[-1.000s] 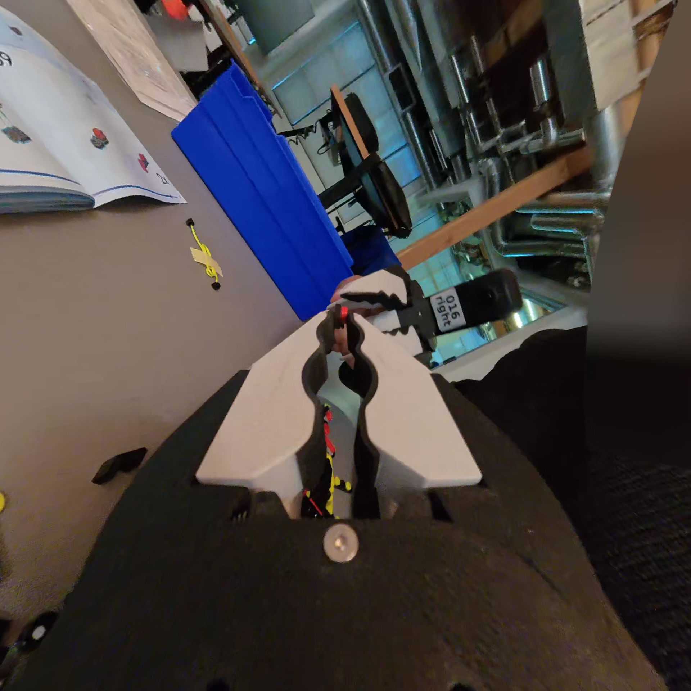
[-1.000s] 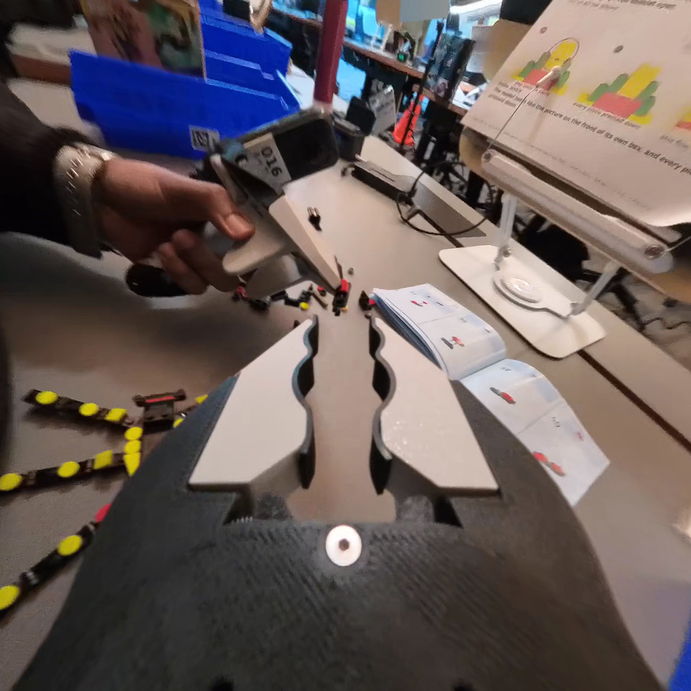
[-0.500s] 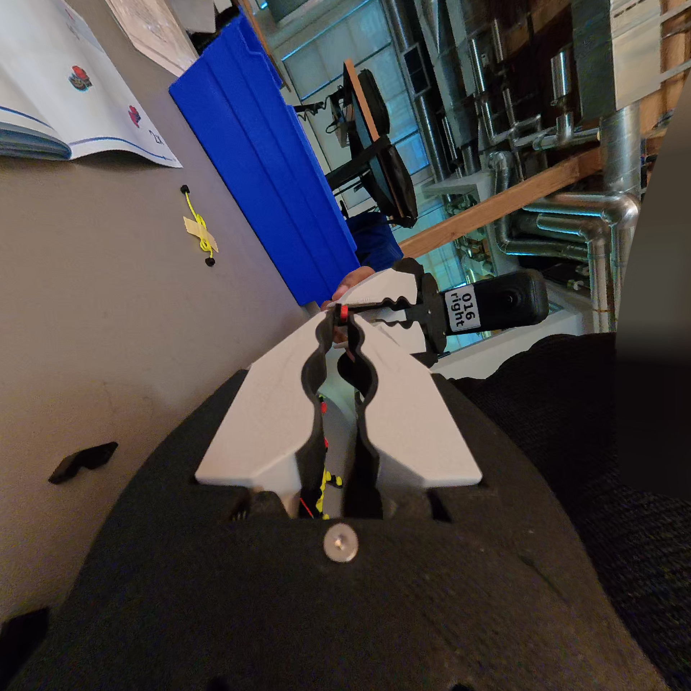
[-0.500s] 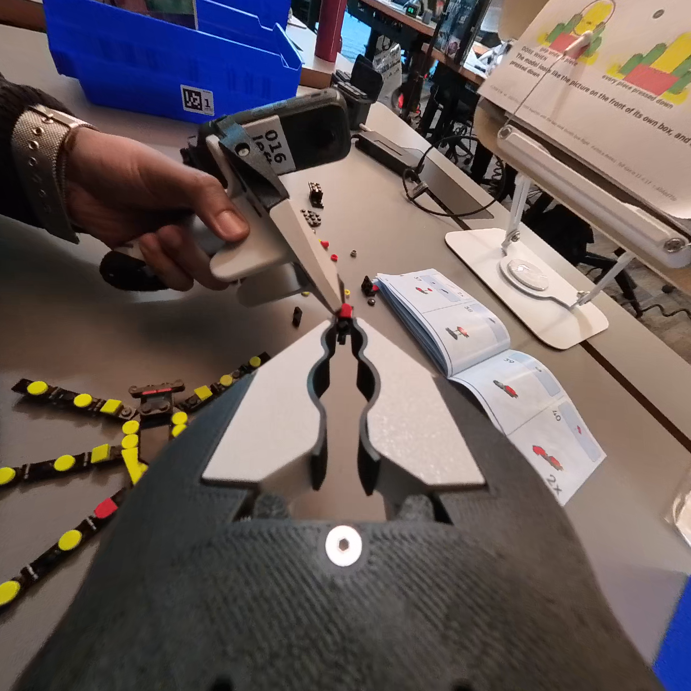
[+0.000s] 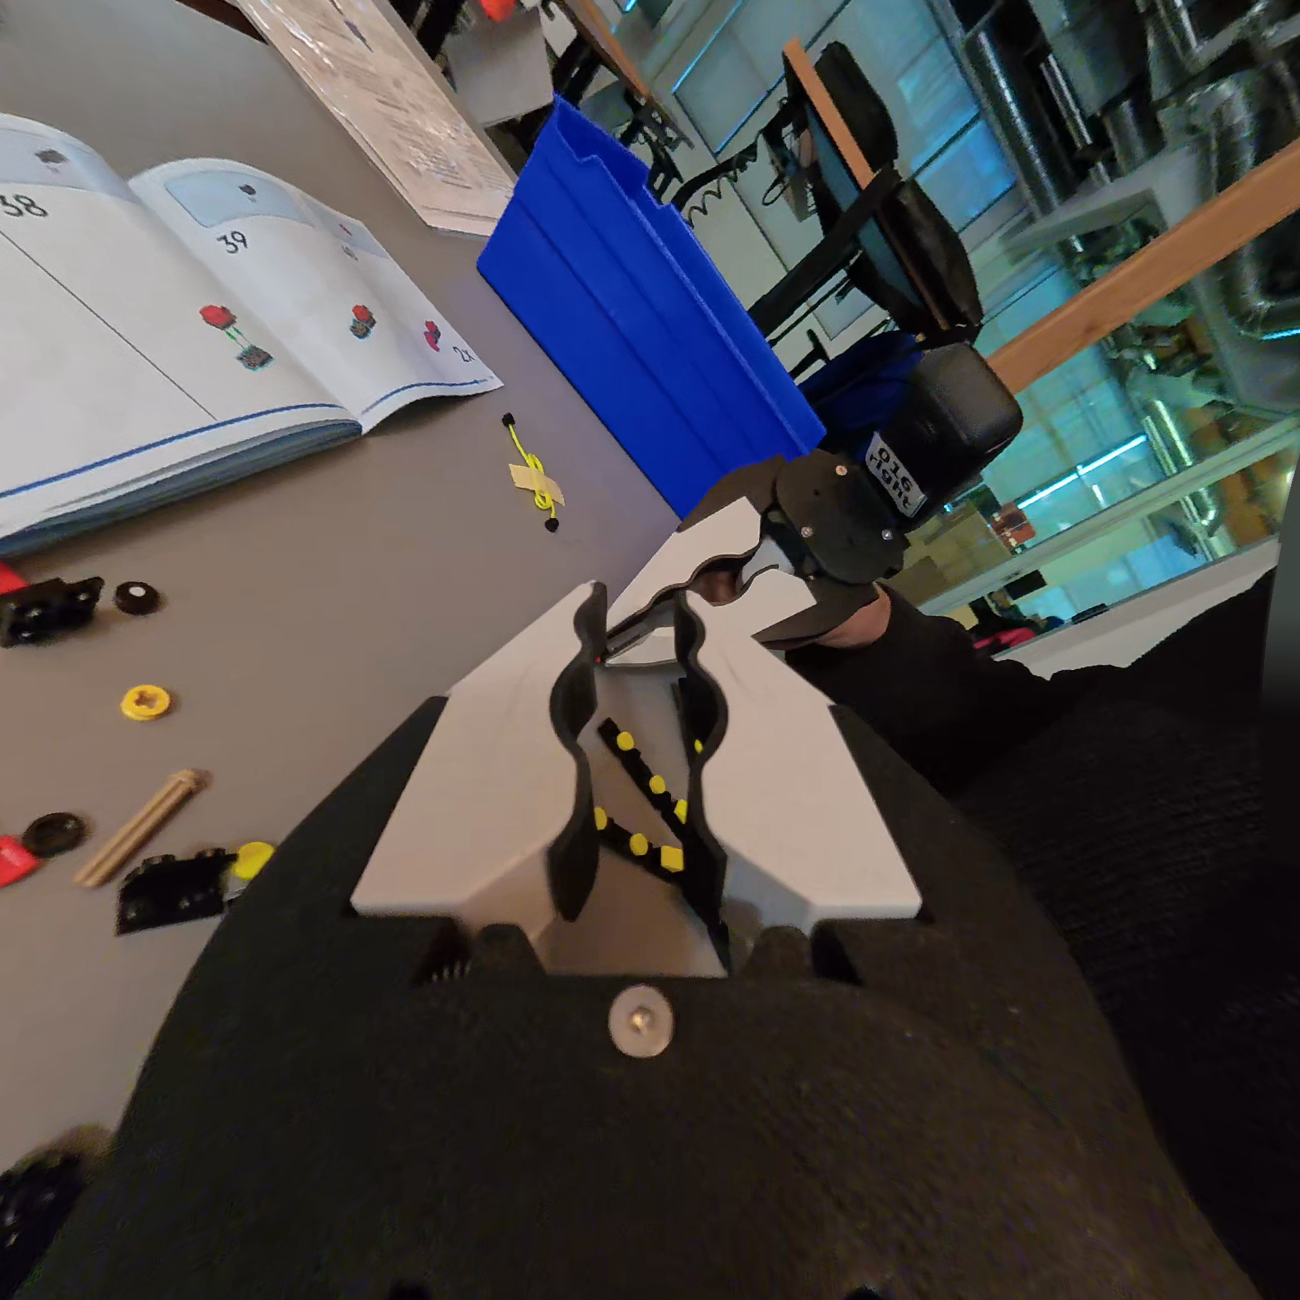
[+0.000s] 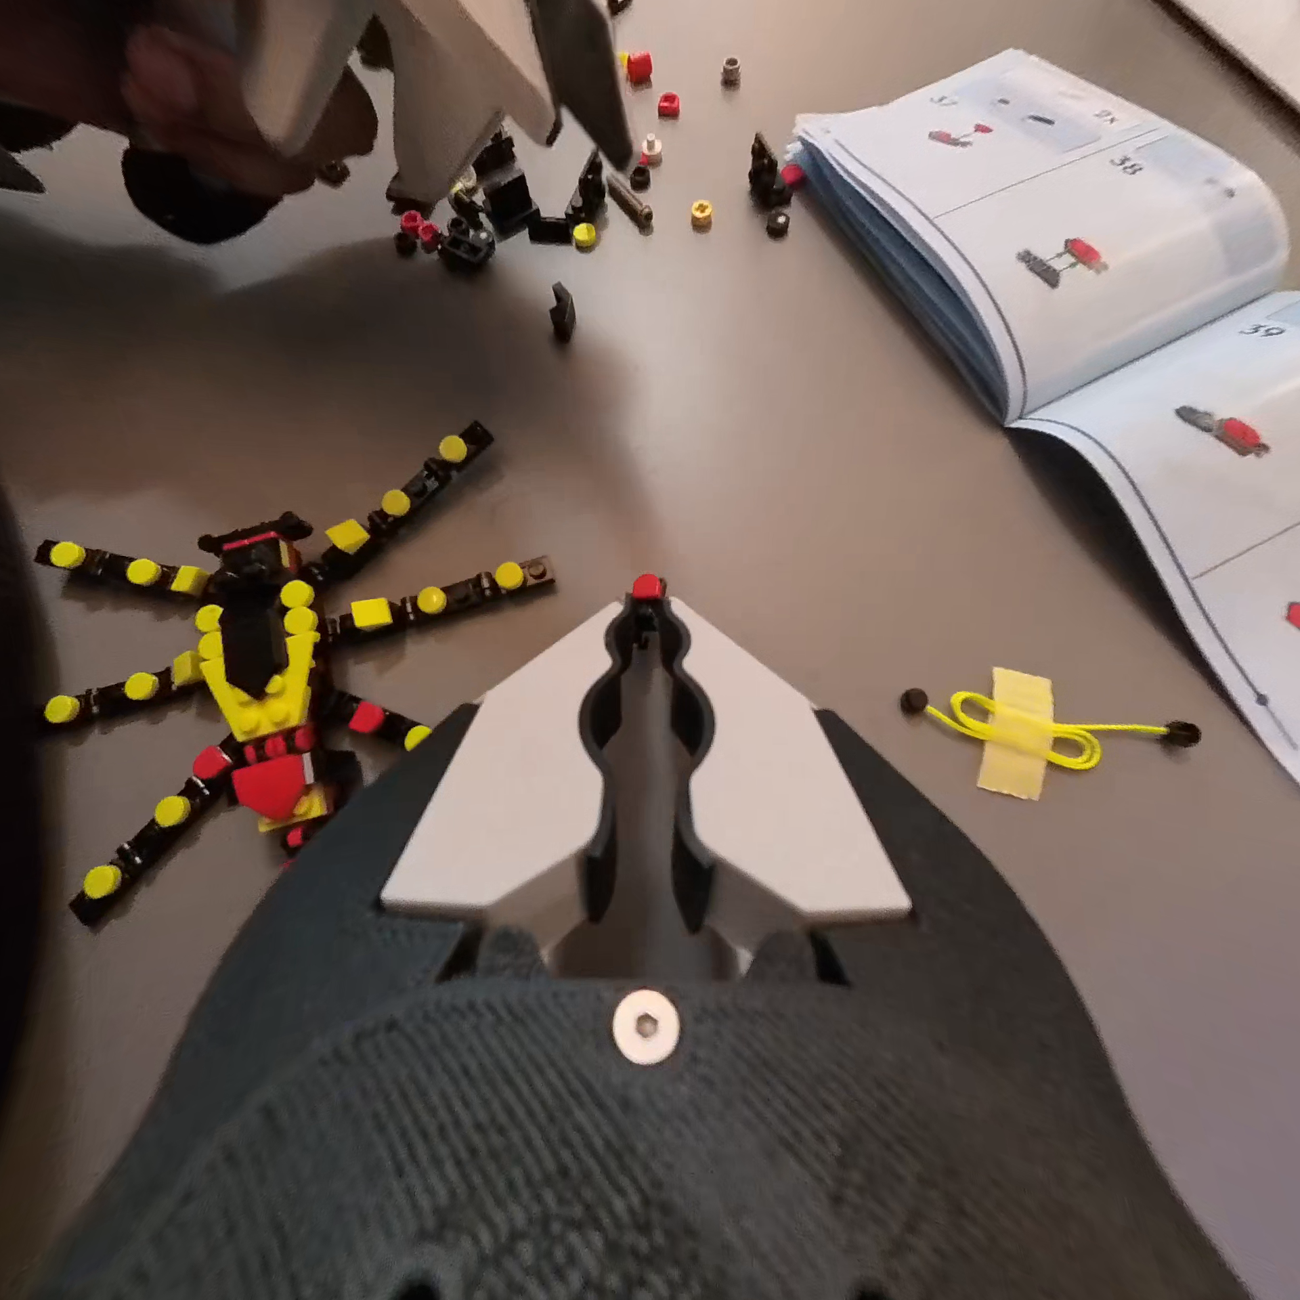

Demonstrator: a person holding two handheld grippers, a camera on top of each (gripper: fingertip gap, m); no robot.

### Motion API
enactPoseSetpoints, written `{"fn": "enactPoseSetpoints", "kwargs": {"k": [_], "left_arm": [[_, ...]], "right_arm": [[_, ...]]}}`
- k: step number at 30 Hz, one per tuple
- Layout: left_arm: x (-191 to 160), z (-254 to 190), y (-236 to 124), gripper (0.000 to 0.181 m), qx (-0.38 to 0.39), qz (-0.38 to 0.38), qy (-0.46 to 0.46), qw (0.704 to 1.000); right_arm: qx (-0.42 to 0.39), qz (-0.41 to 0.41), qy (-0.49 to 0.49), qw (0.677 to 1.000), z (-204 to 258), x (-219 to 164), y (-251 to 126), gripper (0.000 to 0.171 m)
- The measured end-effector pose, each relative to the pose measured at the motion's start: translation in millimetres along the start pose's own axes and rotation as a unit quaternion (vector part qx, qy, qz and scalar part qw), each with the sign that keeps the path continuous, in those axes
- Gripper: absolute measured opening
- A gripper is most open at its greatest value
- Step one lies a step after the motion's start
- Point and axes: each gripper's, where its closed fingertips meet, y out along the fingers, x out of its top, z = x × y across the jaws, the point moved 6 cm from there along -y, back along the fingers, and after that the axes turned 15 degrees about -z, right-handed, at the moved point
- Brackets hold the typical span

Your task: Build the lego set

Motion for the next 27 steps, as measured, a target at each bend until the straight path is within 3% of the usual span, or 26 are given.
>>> {"fn": "enactPoseSetpoints", "kwargs": {"k": [10,14,16,19,24,27], "left_arm": [[23.0,6.4,-34.8,0.017,0.047,-0.054,0.022,0.997],[35.5,13.8,-67.5,0.018,0.114,-0.086,0.066,0.988],[47.3,28.7,-95.2,0.016,0.208,-0.091,0.137,0.964],[64.2,53.9,-137.7,0.017,0.343,-0.083,0.242,0.904],[68.3,66.6,-154.0,0.018,0.352,-0.092,0.206,0.908],[62.8,71.6,-150.5,0.019,0.347,-0.062,0.211,0.912]], "right_arm": [[-0.030,0.003,-0.011,0.999,-2.7,2.0,-5.9,0.015],[-0.058,-0.036,0.007,0.998,-0.8,15.0,-12.5,0.018],[-0.077,-0.097,0.037,0.992,5.4,30.5,-11.3,0.018],[-0.076,-0.181,0.067,0.978,24.5,51.0,-4.8,0.016],[-0.088,-0.144,-0.033,0.985,32.4,45.1,-3.1,0.013],[-0.097,-0.165,-0.039,0.981,28.8,39.0,-9.7,0.006]]}}
